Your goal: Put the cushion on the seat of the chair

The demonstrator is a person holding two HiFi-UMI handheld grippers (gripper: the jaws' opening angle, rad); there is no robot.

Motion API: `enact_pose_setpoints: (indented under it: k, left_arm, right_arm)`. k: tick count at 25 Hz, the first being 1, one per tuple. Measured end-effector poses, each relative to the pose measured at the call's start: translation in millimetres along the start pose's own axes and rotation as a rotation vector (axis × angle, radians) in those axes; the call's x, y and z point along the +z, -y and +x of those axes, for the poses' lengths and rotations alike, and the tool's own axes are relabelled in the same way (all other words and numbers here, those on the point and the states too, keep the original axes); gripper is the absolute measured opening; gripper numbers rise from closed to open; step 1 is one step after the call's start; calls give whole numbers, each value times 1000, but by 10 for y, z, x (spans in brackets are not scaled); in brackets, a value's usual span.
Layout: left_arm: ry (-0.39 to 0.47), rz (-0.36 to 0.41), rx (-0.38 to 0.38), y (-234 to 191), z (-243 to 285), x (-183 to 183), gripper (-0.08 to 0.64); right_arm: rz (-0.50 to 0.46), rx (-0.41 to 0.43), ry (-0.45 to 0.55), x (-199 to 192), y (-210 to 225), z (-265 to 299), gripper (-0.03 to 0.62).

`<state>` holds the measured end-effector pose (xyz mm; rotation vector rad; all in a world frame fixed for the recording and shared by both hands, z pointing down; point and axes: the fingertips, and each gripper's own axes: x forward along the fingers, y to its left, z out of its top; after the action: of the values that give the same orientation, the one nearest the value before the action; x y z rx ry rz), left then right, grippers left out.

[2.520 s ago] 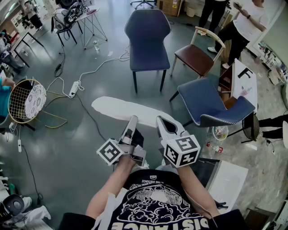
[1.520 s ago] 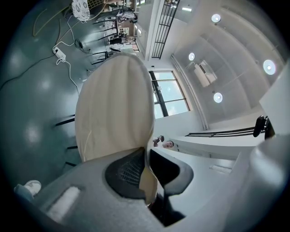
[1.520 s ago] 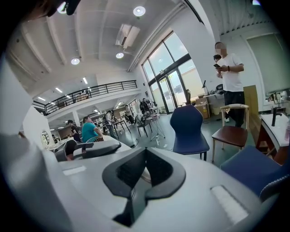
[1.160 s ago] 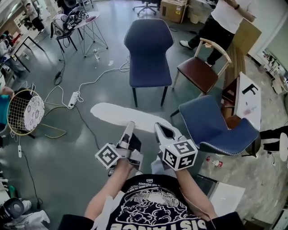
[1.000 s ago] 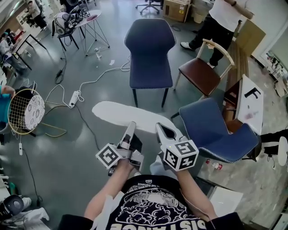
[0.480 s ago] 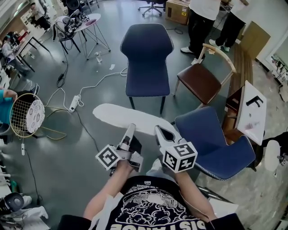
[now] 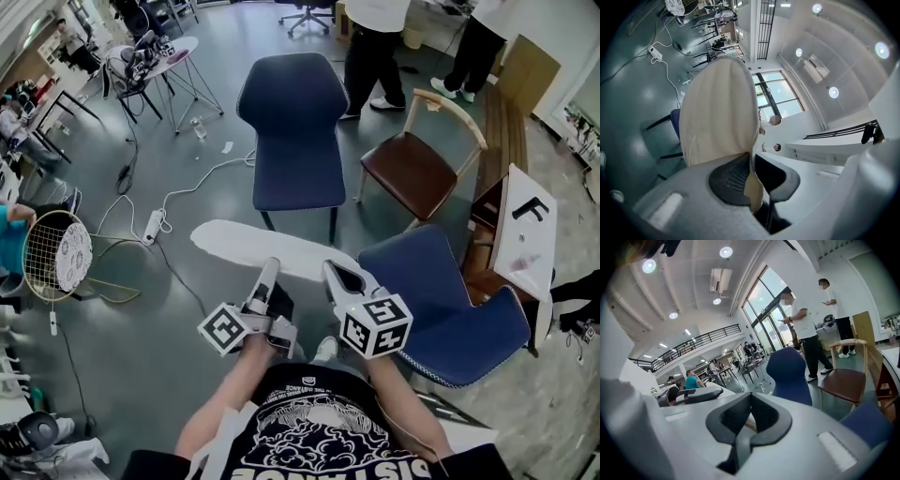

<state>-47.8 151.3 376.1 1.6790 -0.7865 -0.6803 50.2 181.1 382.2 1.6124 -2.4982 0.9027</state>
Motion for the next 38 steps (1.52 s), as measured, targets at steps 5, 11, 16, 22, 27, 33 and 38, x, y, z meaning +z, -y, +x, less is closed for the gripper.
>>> enact_pose_setpoints:
  k: [5,11,16,22,27,33,38]
  left_arm:
    - [-8,-3,7,-110,310,-50,40]
    - [-4,-42,7,-290,549,97,40]
    - [-16,-65,-5,-442,861,356,40]
    - [-37,-104,4,-602,1182,745,39]
    - [-54,-111,-3,-673,1413,1079,40]
    - [-62,-144,-24,-758,1608,1427,40]
    - [-67,-163,-30,-841,1737,1664,39]
  right_arm:
    - [10,-10,0,80,306,113,-3]
    - [6,-36,-11,156,452,354,-3]
    - [1,-64,-29,292,561,713,-3]
    - [8,-90,-47,457,573,1209,-3]
    - [6,-111,-61,600,553,1577,-3]
    - [-18,-130,-71,760,457,1973,-3]
    - [-35,-148,-74,870,406,2225,-3]
